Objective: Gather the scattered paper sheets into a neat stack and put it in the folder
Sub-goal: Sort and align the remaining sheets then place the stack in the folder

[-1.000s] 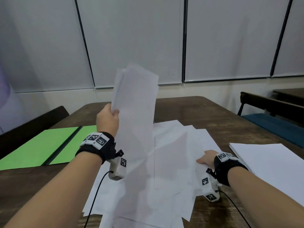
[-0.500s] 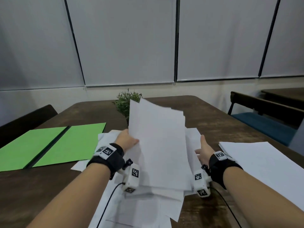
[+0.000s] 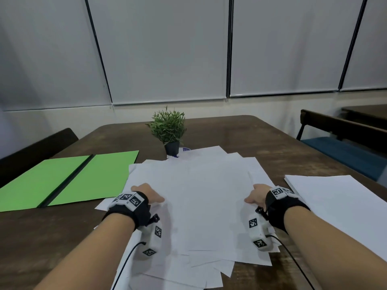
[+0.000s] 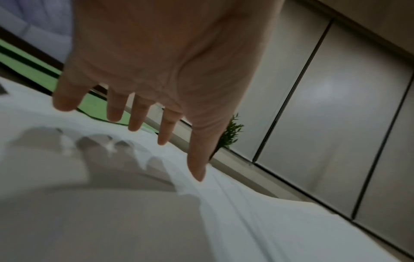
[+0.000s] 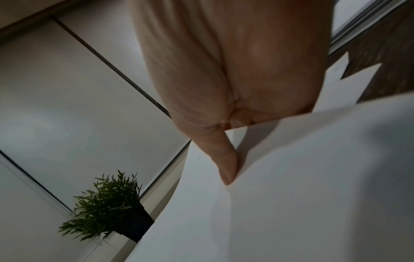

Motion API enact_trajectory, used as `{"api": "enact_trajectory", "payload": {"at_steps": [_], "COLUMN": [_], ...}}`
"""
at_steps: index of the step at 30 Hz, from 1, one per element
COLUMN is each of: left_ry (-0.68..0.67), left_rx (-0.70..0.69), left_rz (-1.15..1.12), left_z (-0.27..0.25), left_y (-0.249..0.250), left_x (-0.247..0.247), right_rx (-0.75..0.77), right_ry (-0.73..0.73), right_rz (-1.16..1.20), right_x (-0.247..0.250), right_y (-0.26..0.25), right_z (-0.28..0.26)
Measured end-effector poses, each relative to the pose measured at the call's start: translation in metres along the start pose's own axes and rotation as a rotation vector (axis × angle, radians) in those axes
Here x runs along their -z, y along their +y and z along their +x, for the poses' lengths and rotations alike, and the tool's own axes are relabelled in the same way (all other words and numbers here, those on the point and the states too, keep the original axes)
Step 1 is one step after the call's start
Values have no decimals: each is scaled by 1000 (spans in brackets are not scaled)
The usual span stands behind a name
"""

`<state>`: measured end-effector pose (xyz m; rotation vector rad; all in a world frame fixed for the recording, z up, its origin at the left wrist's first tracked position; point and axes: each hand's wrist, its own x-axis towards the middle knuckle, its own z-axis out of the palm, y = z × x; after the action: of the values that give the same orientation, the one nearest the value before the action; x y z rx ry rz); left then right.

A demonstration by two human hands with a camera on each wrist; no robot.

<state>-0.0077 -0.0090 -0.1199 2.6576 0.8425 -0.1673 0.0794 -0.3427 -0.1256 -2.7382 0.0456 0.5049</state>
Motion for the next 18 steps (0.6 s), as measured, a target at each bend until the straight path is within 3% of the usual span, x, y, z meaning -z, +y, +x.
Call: {"api": "enact_trajectory", "payload": {"at_steps": [7,13,18], "left_ry": [-28,-102,-91], "left_rx": [103,57,59], "left_rz": [143,52,155], "left_z": [0,4,-2], "left_y": [-25,-26,-24], "left_x": [-4,-4,2], "right_rx": [41,79,107], "right_ry": [5,14,27], "right_rz": [-109,-206,-248], "right_x": [2,2,2], "right_y": [-4,-7,-6], "right_z": [-11,-13,-17]}}
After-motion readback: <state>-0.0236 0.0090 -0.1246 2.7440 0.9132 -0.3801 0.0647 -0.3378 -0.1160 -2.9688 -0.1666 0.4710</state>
